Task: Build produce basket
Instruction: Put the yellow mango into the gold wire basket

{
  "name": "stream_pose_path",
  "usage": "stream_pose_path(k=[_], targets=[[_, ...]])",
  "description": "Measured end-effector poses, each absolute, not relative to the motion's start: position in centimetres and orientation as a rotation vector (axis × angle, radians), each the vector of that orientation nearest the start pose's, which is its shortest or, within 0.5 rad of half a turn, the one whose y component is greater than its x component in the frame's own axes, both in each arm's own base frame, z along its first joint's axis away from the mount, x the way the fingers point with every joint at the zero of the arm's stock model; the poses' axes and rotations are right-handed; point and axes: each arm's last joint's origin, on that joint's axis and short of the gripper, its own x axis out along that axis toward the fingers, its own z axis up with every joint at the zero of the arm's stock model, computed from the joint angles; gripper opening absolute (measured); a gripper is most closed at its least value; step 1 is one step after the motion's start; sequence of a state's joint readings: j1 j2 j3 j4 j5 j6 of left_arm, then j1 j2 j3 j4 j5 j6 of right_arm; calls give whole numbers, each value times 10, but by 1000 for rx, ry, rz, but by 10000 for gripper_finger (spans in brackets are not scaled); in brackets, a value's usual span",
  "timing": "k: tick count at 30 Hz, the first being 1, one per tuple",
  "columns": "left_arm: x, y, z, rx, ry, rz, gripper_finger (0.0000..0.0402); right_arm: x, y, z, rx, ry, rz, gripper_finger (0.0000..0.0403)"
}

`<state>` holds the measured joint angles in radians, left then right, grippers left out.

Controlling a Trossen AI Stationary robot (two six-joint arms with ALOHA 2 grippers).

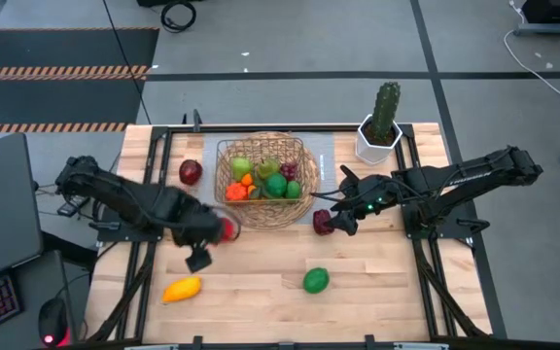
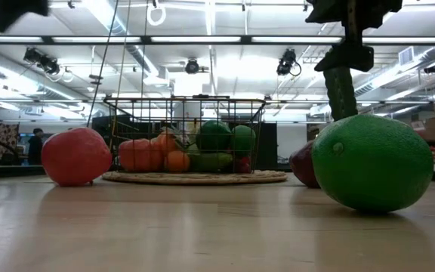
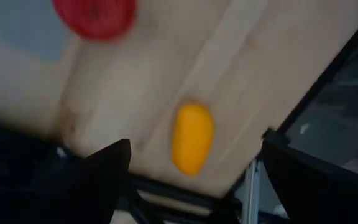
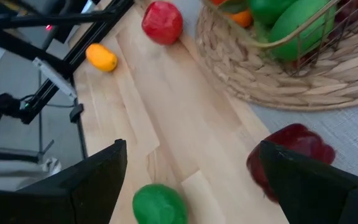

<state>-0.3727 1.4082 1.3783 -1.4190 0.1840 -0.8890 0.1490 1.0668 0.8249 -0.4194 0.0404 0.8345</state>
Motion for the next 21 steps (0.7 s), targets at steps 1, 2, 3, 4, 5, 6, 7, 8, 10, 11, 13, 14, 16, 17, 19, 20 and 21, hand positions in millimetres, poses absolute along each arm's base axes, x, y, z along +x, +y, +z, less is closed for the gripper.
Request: stream_pose_path(k=[1, 2, 3, 4, 5, 6, 7, 8, 10, 11, 13, 14, 16, 17, 19, 20, 21], targets=[[215, -96, 317, -575, 1559, 224, 369, 219, 31, 275, 736, 654, -187, 368], [212, -101, 312, -578, 1580, 232, 369, 219, 31, 275, 732, 648, -200, 368], [209, -106, 306, -583, 1596, 242, 369, 219, 30, 275, 728, 642, -211, 368], [207, -111, 301, -592, 1609, 252, 369, 219, 30, 275, 725, 638, -219, 368], [205, -116, 294, -602, 1622, 260, 369, 219, 30, 275, 723, 635, -223, 368], [202, -121, 288, -609, 1635, 264, 369, 219, 30, 275, 722, 633, -227, 368], [199, -126, 282, -612, 1646, 269, 369, 219, 30, 275, 721, 632, -230, 368], [196, -131, 275, -609, 1662, 277, 369, 219, 30, 275, 721, 630, -231, 368], [188, -138, 261, -600, 1690, 296, 369, 219, 30, 275, 722, 626, -229, 368], [185, -140, 253, -601, 1701, 313, 369, 219, 30, 275, 722, 625, -229, 368], [180, -145, 240, -629, 1714, 337, 369, 219, 30, 275, 722, 625, -228, 368], [178, -147, 234, -647, 1715, 333, 369, 219, 30, 275, 723, 625, -228, 368], [176, -153, 224, -673, 1710, 311, 369, 219, 30, 275, 736, 627, -227, 368], [174, -156, 219, -687, 1706, 305, 369, 219, 30, 275, 745, 628, -228, 368], [173, -160, 212, -721, 1689, 288, 369, 219, 30, 275, 757, 629, -227, 368], [172, -162, 208, -735, 1682, 286, 369, 219, 30, 275, 763, 631, -225, 368], [171, -163, 205, -745, 1676, 287, 369, 219, 30, 275, 770, 631, -226, 368]])
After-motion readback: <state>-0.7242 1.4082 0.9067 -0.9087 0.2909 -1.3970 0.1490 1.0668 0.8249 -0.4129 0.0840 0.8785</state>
